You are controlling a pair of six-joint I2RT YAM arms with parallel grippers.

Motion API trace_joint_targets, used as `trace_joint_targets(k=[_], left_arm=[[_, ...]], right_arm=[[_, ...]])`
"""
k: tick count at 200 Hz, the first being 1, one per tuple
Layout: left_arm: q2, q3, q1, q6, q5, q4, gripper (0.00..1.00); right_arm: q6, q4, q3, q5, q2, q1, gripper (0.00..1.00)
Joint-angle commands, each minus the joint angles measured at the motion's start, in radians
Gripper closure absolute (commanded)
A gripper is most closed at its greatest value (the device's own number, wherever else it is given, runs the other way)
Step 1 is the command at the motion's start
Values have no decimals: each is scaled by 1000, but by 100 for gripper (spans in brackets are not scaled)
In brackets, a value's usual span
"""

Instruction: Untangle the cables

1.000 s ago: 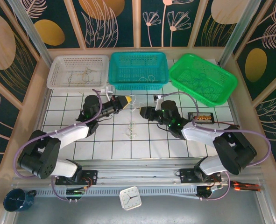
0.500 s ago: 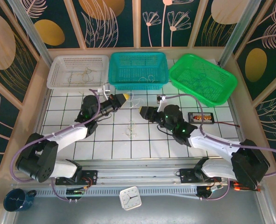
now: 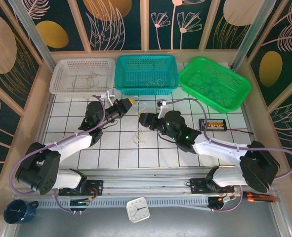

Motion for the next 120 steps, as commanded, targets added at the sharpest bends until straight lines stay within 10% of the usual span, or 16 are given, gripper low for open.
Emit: trace_joint_targets(k=[1, 76, 120], left_arm=[[-29, -7, 4, -3, -10, 5, 100], [-38, -10, 4, -24, -5, 24, 100], [-42, -20, 4, -26, -21, 27, 100]], right_arm=[[-18, 43, 57, 20, 45, 5, 48], [-10, 68, 128, 99, 187, -19, 51], [2, 95, 107, 97, 218, -42, 96]])
